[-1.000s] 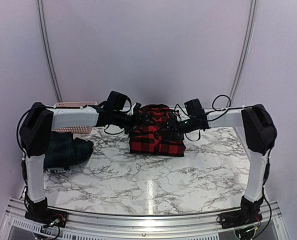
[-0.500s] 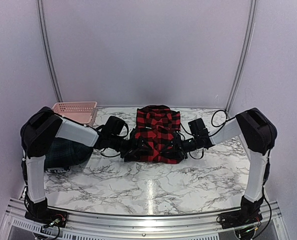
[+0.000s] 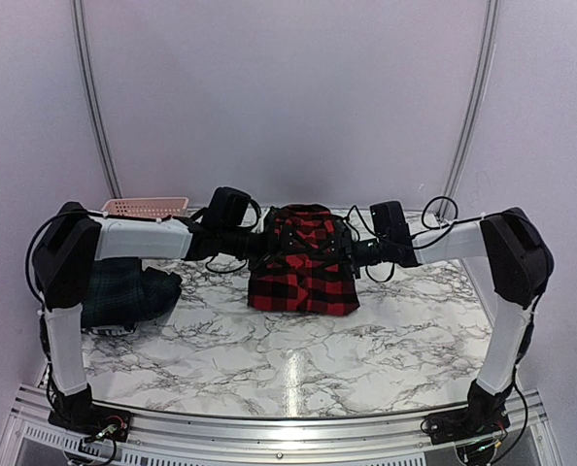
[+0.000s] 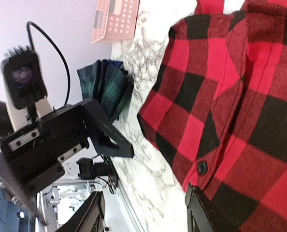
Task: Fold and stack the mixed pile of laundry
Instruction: Smooth out the 2/3-rectangle-folded T-shirt at the center of the board.
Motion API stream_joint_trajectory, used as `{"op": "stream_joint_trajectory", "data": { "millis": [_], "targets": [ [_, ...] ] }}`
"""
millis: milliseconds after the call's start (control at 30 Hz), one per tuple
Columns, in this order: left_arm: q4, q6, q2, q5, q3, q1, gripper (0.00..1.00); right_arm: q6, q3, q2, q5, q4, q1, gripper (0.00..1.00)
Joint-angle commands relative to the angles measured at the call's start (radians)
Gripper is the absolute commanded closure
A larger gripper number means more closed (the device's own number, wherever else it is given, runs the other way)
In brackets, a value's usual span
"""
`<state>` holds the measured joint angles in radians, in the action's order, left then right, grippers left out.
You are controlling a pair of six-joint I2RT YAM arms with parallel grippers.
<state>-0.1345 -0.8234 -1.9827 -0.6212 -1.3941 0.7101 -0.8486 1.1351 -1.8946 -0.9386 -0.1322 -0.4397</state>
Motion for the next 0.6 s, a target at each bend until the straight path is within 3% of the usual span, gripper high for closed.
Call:
{"op": "stream_joint_trajectory", "data": {
  "millis": [0, 100, 300, 567],
  "targets": [
    [-0.065, -0.093, -0.138, -0.002, -0.089, 0.007, 0.01, -0.151, 0.016, -0.104, 0.010, -0.163, -0.011, 0.47],
    [-0.066, -0.103, -0.179, 0.010, -0.089, 0.008, 0.01, -0.175, 0.000, -0.157, 0.009, -0.204, -0.013, 0.47],
    [-0.067, -0.079, -0.181, 0.036, 0.090, -0.001, 0.01, -0.132, -0.163, -0.164, 0.011, -0.190, -0.002, 0.47],
    [-0.019, 0.011, -0.009, 0.054, 0.279, -0.027, 0.01, -0.018, -0.390, -0.039, 0.006, -0.087, 0.061, 0.47]
  ]
}}
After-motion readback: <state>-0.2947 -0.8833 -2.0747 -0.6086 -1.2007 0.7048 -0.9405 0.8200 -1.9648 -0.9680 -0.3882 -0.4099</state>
